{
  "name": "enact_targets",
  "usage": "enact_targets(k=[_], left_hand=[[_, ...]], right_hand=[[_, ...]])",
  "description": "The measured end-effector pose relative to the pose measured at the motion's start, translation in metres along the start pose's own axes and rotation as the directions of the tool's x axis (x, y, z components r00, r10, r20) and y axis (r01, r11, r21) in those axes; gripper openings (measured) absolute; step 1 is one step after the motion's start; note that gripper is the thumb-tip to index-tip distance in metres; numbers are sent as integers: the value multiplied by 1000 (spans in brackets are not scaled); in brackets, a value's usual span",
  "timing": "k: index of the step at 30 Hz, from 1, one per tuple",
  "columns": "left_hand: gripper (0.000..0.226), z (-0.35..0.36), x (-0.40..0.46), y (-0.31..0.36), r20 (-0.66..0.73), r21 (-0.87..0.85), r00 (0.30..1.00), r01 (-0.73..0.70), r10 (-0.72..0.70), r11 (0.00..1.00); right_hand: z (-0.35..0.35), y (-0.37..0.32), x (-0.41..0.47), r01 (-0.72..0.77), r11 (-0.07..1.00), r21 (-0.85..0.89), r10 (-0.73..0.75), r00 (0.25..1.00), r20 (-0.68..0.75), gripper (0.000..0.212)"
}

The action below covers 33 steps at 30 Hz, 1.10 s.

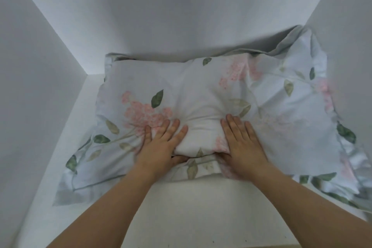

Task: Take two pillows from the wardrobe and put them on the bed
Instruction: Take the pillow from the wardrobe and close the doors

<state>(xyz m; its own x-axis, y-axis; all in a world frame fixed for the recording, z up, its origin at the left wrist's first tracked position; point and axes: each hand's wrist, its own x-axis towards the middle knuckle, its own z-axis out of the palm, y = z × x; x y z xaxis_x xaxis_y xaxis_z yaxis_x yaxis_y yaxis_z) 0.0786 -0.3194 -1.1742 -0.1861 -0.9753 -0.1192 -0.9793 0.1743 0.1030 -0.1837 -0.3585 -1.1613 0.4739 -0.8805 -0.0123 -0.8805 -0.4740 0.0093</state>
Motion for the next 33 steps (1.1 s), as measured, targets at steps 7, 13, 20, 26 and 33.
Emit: enact_targets(k=[7, 13, 20, 26, 33], left_hand=[[68, -3, 7, 6, 24, 10, 999, 23, -23, 1000], [53, -24, -7, 20, 168, 59, 982, 76, -85, 995], [35, -176, -51, 42, 203, -292, 941, 321, -269, 901], [25, -414, -103, 61, -6, -347, 933, 335, -360, 876], [23, -690, -233, 128, -153, -444, 904, 297, -398, 845]], right_hand=[[0, -10, 7, -32, 998, -50, 34, 999, 30, 84], [-35, -19, 1, 4, 988, -152, 11, 995, 99, 67], [-207, -34, -14, 82, 967, -241, -44, 986, 160, 25], [-444, -51, -28, 58, 982, -180, -30, 988, 154, 21], [-739, -76, -120, 39, 997, 68, -55, 966, 254, 34]])
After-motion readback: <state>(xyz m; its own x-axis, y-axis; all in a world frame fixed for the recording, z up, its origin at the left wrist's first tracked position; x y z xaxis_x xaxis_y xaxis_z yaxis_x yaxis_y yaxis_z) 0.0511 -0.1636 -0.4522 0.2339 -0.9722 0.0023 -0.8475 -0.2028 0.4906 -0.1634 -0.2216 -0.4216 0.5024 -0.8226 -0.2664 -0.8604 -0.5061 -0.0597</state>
